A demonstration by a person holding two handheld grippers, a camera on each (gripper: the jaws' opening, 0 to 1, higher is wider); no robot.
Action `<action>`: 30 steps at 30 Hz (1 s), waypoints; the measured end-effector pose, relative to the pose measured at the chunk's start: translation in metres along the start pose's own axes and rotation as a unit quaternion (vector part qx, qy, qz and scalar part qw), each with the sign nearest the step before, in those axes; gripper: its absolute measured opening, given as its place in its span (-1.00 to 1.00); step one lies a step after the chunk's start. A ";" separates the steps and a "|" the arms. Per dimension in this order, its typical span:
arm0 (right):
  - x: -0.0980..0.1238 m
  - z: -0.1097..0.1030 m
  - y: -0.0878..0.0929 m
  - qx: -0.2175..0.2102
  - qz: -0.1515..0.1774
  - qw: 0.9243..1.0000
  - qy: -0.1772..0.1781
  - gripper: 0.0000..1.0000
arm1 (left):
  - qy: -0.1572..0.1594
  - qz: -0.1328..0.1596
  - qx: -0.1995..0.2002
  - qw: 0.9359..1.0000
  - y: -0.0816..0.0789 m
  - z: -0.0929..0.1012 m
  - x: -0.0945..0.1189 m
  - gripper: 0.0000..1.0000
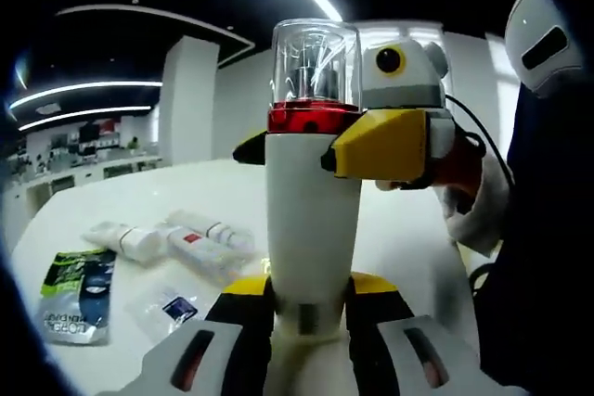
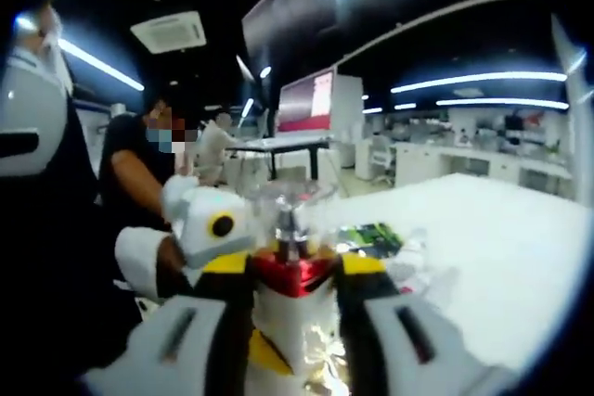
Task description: Arrange the skincare products in the storage area until every visible bottle or jar stands upright without overlapping.
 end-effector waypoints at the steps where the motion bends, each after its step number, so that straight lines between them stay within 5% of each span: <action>1: 0.001 -0.001 0.001 -0.001 0.000 1.000 0.002 -0.31 | -0.002 0.001 0.000 1.000 0.000 0.000 0.000 -0.39; 7: 0.000 0.002 0.000 -0.004 0.001 1.000 0.015 -0.32 | -0.018 0.013 0.039 0.999 -0.003 -0.001 -0.001 -0.36; 22: 0.006 0.011 -0.003 0.015 0.002 0.999 0.028 -0.34 | -0.051 0.053 0.063 0.995 -0.013 -0.006 0.004 -0.21; 30: 0.014 0.016 -0.013 0.012 0.018 0.999 0.038 -0.34 | -0.079 0.055 0.068 0.993 -0.013 -0.012 0.007 0.16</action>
Point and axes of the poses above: the point that each gripper's makers call its tool centre point, and the gripper's own axes: x roughly backward along the fingers, z roughly to its right, y roughly out of its underside, the point moved 4 cm from there along x, roughly backward along the fingers, and after that the axes turned 15 degrees about z, right-handed, at the moved point
